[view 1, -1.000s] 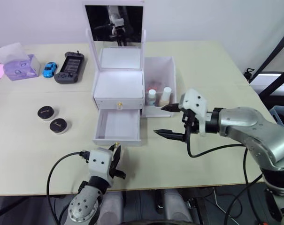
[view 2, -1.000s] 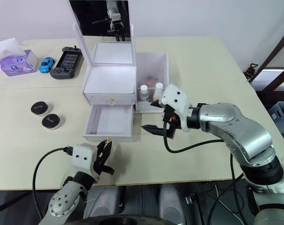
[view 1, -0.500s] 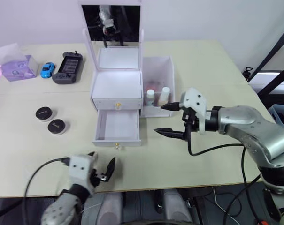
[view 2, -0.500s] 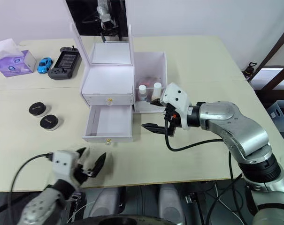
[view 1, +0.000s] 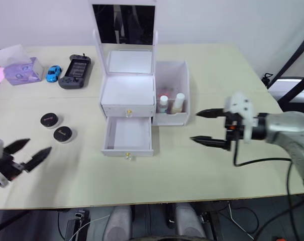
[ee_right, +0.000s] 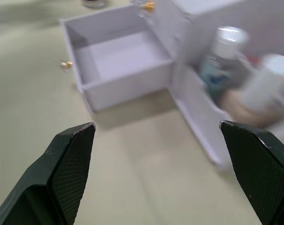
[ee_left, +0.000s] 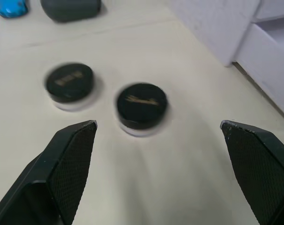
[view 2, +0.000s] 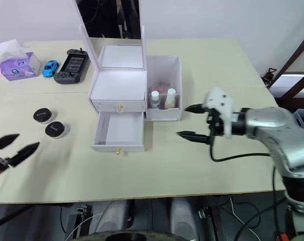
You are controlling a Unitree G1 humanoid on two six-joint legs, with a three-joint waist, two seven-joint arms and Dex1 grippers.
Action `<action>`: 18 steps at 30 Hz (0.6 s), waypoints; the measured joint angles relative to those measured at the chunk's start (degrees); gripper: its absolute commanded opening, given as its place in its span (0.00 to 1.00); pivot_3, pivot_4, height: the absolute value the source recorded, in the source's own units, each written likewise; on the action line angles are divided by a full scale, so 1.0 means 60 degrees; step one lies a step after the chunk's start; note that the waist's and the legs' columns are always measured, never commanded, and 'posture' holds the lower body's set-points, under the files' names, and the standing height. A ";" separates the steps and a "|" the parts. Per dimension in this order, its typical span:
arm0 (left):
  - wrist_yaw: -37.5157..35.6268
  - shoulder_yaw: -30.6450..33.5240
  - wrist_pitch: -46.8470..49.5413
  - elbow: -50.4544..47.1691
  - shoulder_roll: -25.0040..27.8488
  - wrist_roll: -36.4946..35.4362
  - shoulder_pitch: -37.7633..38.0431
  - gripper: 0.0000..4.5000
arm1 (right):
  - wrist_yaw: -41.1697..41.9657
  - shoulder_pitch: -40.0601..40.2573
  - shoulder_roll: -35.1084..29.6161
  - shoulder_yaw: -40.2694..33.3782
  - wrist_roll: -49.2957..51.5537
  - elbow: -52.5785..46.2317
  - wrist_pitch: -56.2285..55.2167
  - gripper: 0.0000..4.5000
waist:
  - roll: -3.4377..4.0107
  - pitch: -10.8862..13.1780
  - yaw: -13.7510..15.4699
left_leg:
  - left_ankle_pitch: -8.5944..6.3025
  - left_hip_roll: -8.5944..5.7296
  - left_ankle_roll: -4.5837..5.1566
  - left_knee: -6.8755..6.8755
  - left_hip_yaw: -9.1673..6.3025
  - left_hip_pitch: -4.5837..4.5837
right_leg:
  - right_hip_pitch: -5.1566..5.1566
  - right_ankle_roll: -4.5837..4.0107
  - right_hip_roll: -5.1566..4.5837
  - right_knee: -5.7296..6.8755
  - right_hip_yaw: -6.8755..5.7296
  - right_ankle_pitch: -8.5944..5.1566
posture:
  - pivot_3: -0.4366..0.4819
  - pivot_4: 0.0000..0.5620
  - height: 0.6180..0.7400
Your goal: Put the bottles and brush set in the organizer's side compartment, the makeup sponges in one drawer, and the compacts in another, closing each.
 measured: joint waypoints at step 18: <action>-0.1720 -0.0739 -0.2233 0.7302 0.1462 0.1940 -0.3174 0.99 | -0.1316 0.2183 0.0981 -0.2174 -0.0775 0.1310 -0.1752 1.00 | 0.0004 0.0000 -0.0173 | -0.0009 0.0087 -0.0018 -0.0022 0.0068 0.0060 | -0.0013 -0.0012 0.0015 0.0043 -0.0016 0.0008 | 0.48 0.27 1.00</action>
